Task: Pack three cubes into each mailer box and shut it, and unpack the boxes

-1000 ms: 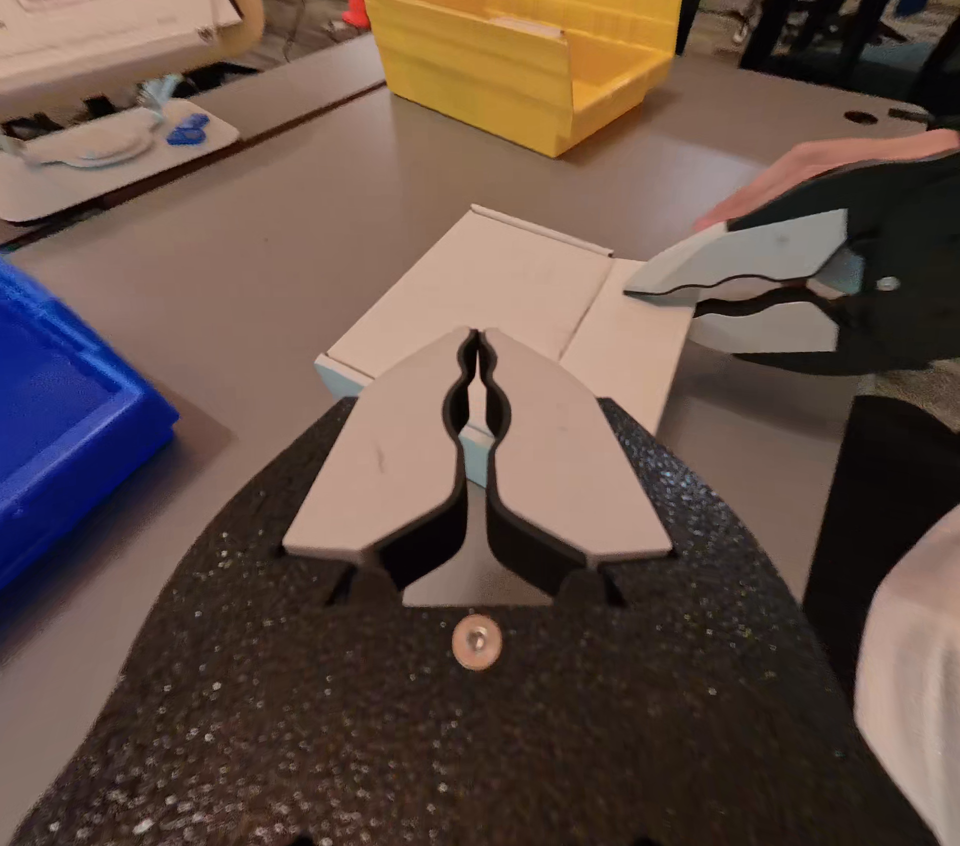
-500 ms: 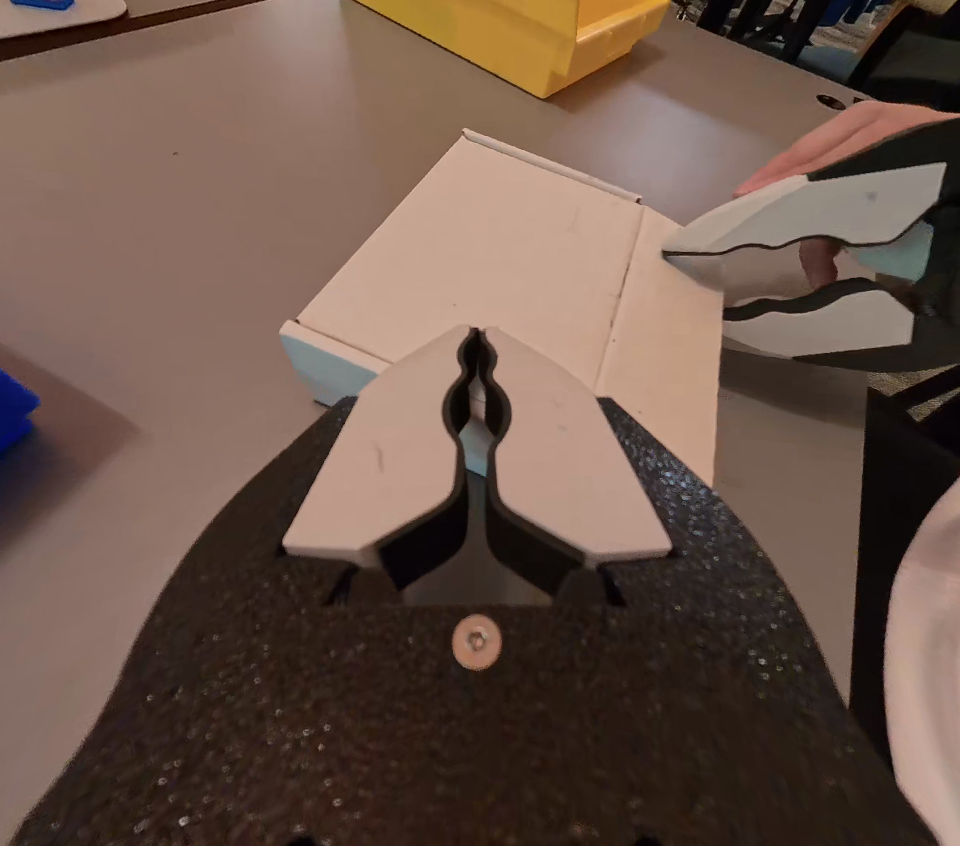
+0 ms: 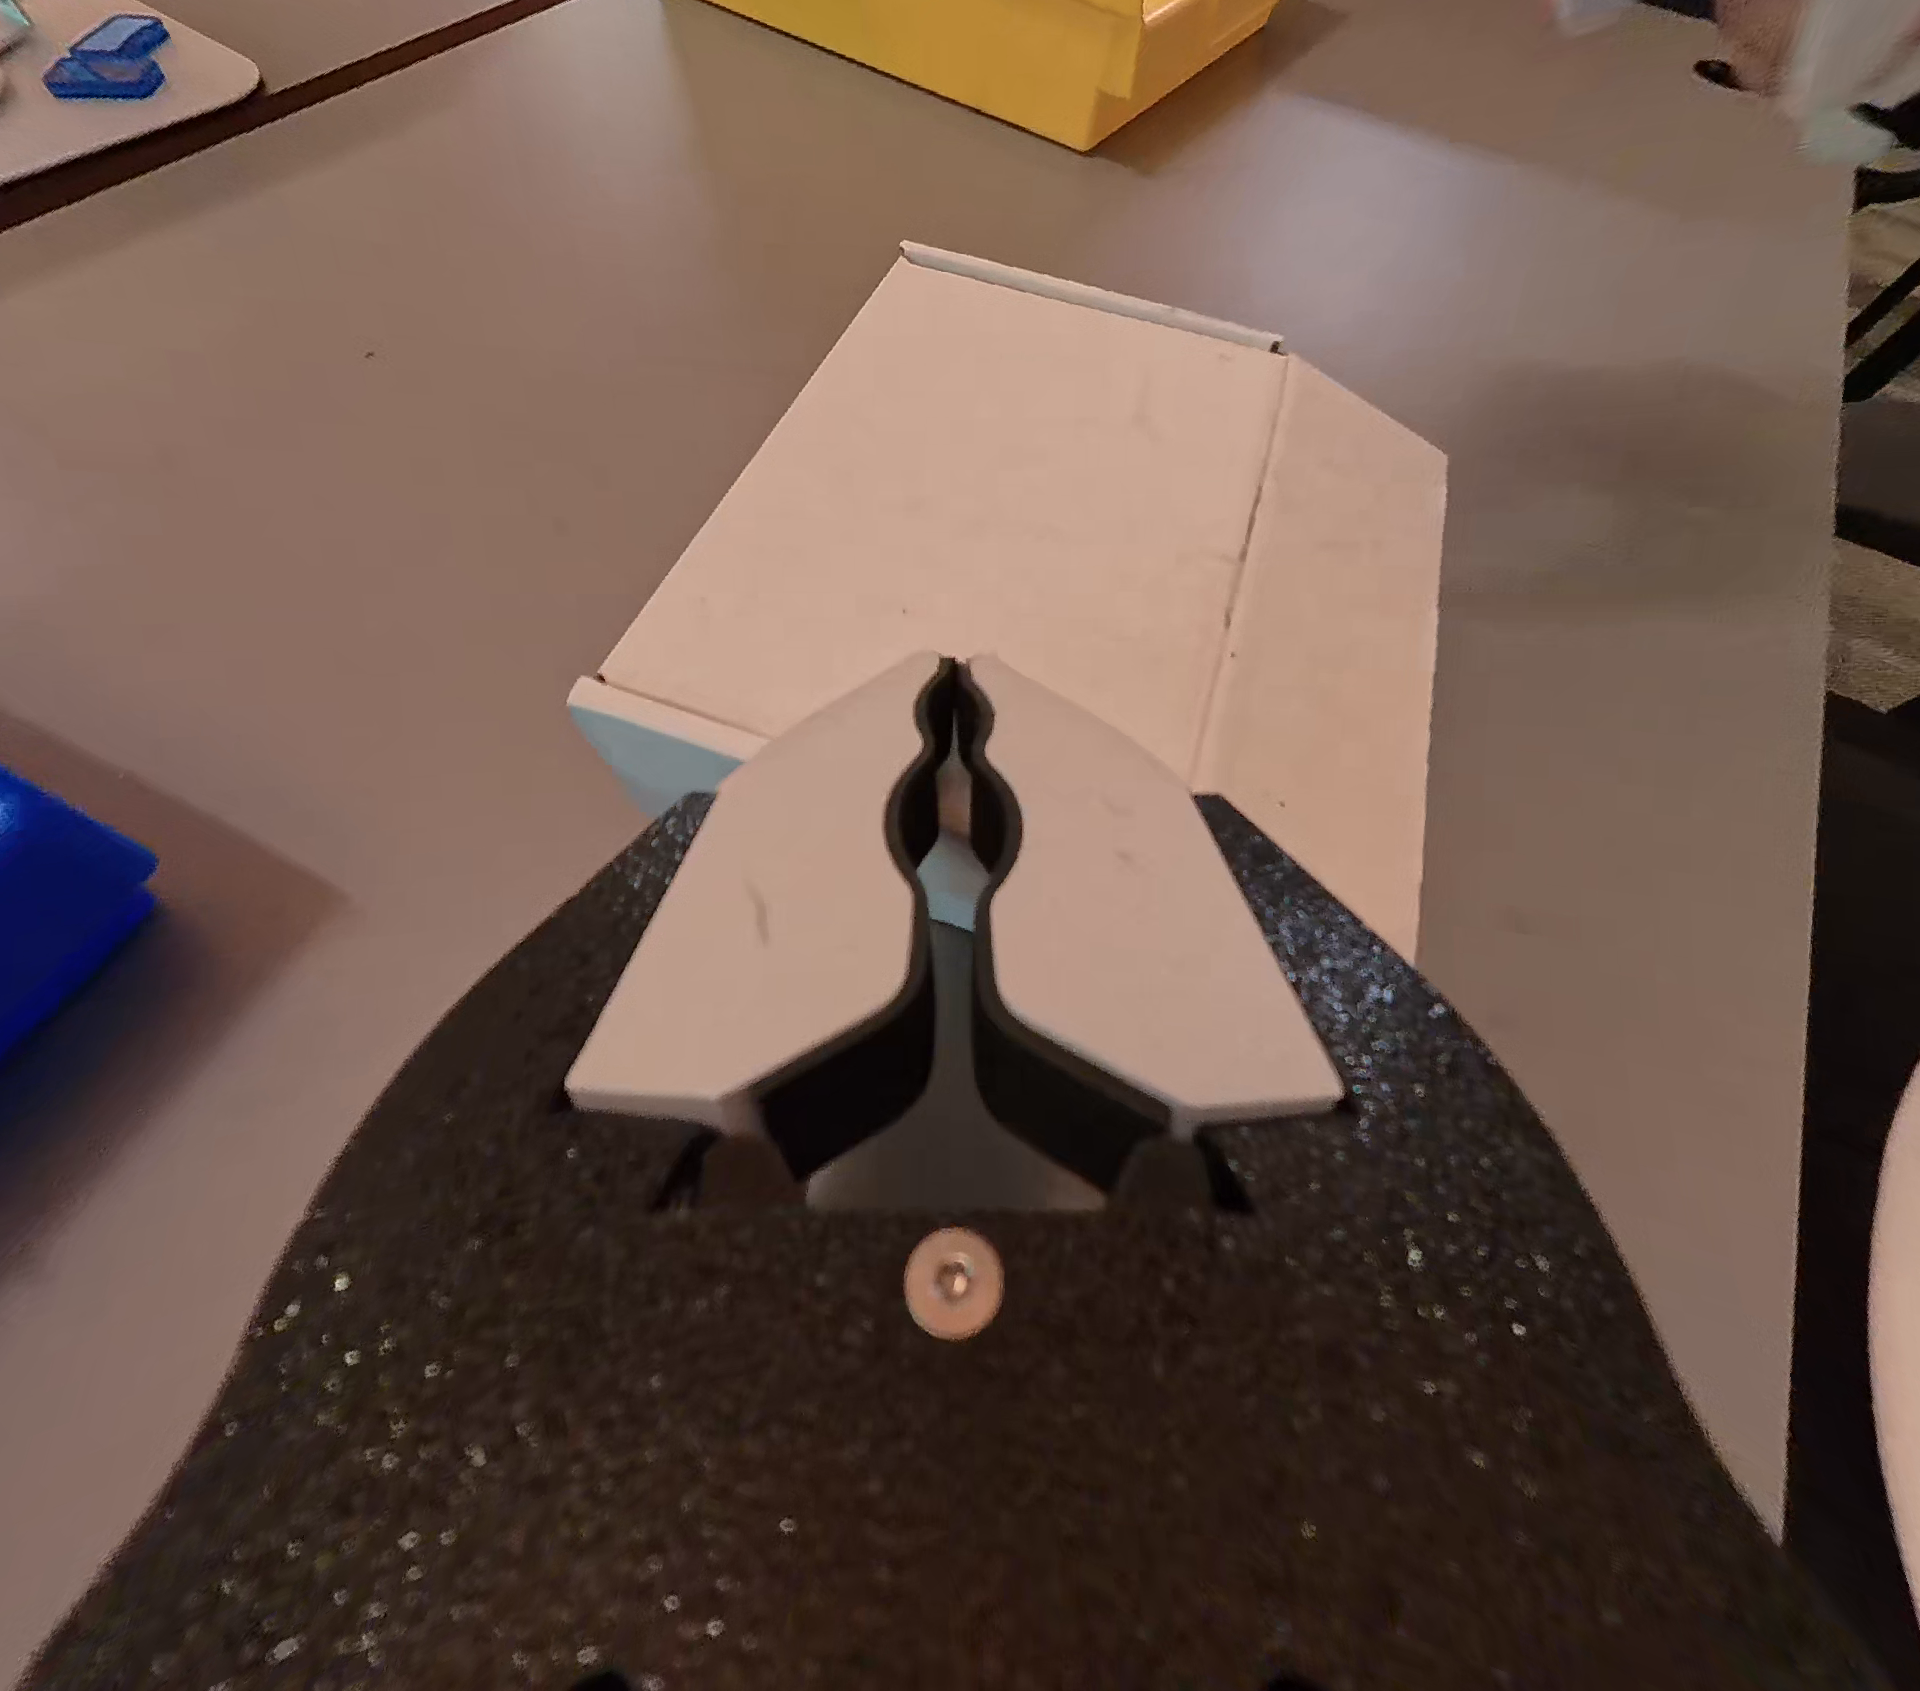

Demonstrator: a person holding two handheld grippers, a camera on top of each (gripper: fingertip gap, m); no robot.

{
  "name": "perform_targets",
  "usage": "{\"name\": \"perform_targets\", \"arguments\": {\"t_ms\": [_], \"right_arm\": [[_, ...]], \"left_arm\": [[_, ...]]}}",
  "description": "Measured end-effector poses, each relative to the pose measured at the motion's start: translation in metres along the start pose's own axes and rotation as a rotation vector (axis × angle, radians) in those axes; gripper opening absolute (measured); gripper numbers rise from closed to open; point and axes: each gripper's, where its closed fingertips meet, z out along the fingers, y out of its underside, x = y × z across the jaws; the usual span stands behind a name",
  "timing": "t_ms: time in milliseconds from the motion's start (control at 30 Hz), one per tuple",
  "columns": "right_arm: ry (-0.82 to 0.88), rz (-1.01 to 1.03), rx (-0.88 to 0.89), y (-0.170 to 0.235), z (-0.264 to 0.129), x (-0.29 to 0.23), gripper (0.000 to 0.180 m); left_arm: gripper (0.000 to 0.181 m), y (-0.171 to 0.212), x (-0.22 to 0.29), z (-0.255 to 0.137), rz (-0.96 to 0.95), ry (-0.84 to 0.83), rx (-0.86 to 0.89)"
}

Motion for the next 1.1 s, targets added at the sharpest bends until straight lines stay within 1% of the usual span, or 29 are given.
{"name": "perform_targets", "arguments": {"t_ms": [33,67,100,133,200,267,333,400,467,533,600,667,833,867,967,1033,1100], "right_arm": [[0.029,0.035,-0.022,0.003,0.007,0.011,0.019],[0.061,0.079,-0.053,0.01,0.014,0.022,0.007],[0.066,0.122,-0.084,0.016,0.021,0.026,0.0],[0.046,0.158,-0.089,0.018,0.027,0.027,0.0],[-0.059,0.243,-0.082,0.021,0.037,0.018,0.0],[-0.136,0.355,-0.092,0.023,0.042,0.017,0.0],[-0.225,0.466,-0.099,0.021,0.043,0.016,0.0],[-0.319,0.521,-0.108,0.02,0.039,0.015,0.0],[-0.331,0.558,-0.182,0.031,0.039,0.023,0.0],[-0.338,0.588,-0.214,0.035,0.042,0.029,0.0],[-0.359,0.604,-0.258,0.04,0.045,0.029,0.0],[-0.34,0.593,-0.293,0.045,0.048,0.031,0.0],[-0.298,0.631,-0.319,0.054,0.055,0.043,0.0],[-0.295,0.633,-0.319,0.056,0.055,0.044,0.0],[-0.318,0.648,-0.295,0.056,0.056,0.044,0.0],[-0.32,0.645,-0.28,0.057,0.056,0.044,0.0],[-0.313,0.623,-0.266,0.057,0.055,0.044,0.0]], "left_arm": [[0.0,0.0,0.0,0.0,0.013,-0.005,-0.003],[0.007,-0.002,0.001,-0.001,0.019,-0.005,0.001],[0.018,-0.008,0.002,-0.003,0.011,0.0,0.026],[0.025,-0.016,0.004,-0.007,-0.008,0.009,0.068],[0.025,-0.038,0.008,-0.021,-0.052,0.034,0.178],[0.021,-0.059,0.011,-0.039,-0.115,0.081,0.284],[0.021,-0.079,0.019,-0.061,-0.223,0.198,0.39],[0.021,-0.1,0.026,-0.085,-0.362,0.343,0.516],[0.022,-0.115,0.026,-0.104,-0.469,0.447,0.623],[0.023,-0.119,0.021,-0.111,-0.511,0.471,0.671],[0.028,-0.114,0.016,-0.109,-0.493,0.433,0.657],[0.034,-0.108,0.014,-0.104,-0.444,0.38,0.614],[0.049,-0.1,0.019,-0.096,-0.298,0.289,0.528],[0.05,-0.098,0.018,-0.095,-0.284,0.268,0.513],[0.051,-0.079,0.001,-0.081,-0.309,0.139,0.389],[0.06,-0.065,-0.008,-0.074,-0.331,0.08,0.293],[0.066,-0.056,-0.011,-0.07,-0.337,0.061,0.235]]}}
